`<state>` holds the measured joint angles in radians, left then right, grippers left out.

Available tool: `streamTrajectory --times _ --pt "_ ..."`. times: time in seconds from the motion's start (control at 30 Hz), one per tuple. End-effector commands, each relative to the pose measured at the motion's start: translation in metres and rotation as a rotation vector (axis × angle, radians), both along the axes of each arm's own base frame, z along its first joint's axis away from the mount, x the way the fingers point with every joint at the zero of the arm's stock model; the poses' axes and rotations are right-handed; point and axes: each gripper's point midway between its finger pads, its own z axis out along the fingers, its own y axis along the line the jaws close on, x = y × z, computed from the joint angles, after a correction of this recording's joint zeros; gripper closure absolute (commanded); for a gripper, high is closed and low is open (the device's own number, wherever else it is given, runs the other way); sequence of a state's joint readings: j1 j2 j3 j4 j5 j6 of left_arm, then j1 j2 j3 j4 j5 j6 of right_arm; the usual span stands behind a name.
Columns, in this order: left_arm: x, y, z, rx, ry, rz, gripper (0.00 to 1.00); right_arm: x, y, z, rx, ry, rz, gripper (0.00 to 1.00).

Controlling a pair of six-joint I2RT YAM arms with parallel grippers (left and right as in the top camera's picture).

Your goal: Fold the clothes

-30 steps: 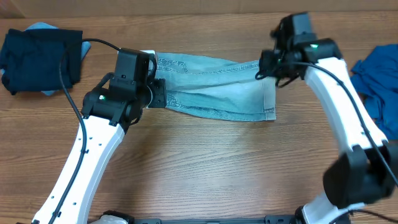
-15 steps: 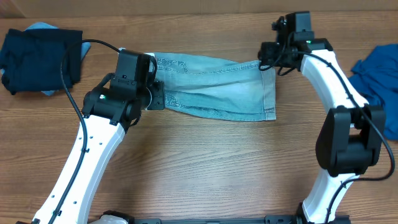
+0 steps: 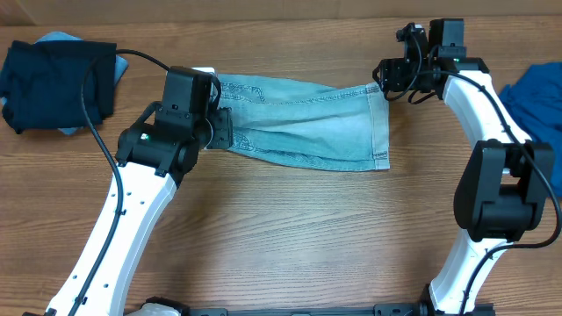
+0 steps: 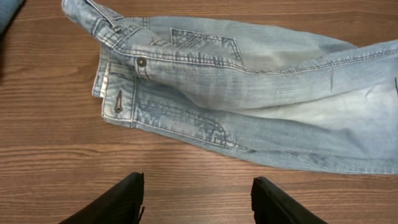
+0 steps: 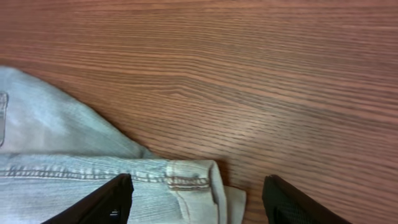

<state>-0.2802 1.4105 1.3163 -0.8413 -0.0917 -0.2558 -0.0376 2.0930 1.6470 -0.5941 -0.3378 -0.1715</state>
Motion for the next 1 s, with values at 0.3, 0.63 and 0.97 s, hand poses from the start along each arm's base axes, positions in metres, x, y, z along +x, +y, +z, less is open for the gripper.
streamTrajectory --times 0.3,0.63,0.97 --pt "0.004 0.001 0.005 0.020 -0.018 0.002 0.39 -0.012 0.017 -0.041 0.031 0.070 0.146 0.27" --pt "0.004 0.001 0.003 0.022 -0.011 0.001 0.38 -0.014 0.029 -0.060 0.100 0.094 0.182 0.35" --pt "0.004 0.000 -0.001 0.022 0.004 -0.001 0.37 -0.005 0.026 -0.056 0.104 0.071 0.147 0.68"
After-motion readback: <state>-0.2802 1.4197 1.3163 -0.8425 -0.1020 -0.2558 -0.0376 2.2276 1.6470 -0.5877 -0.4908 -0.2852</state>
